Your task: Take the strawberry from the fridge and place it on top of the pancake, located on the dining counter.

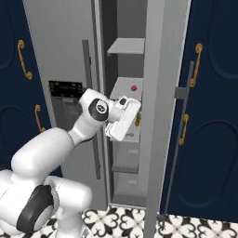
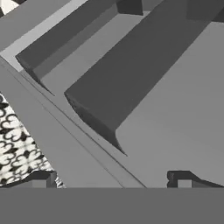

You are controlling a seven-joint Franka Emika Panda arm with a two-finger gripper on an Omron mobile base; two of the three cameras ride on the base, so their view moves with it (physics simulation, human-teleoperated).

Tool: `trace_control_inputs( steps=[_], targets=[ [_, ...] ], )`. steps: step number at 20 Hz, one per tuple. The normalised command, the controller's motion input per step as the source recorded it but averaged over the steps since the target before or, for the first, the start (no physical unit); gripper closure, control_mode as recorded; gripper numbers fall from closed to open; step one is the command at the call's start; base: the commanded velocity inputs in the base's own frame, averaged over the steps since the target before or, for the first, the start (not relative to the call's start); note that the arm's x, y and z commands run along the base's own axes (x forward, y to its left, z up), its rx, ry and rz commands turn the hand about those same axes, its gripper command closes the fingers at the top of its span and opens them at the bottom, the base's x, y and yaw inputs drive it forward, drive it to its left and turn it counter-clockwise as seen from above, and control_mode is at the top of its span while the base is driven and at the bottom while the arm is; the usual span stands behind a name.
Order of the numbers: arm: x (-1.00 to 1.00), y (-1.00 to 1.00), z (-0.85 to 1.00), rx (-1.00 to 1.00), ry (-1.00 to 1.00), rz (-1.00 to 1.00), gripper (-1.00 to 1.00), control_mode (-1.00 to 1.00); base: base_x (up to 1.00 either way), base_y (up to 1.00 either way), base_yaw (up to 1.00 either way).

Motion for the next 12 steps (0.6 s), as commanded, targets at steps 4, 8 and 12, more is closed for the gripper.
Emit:
trace_control_inputs(
  steps=[4, 8, 12],
  targets=[
    [-0.04, -0.85, 0.00, 0.14, 0.00, 0.12, -1.00, -1.00, 0.00, 0.00, 0.00],
    [0.00, -0.63, 0.00, 0.15, 0.00, 0.16, -1.00, -1.00, 0.00, 0.00, 0.00],
    [0.00, -0.01, 0.05, 0.06, 0.00, 0.07, -1.00, -1.00, 0.00, 0.00, 0.00]
  ],
)
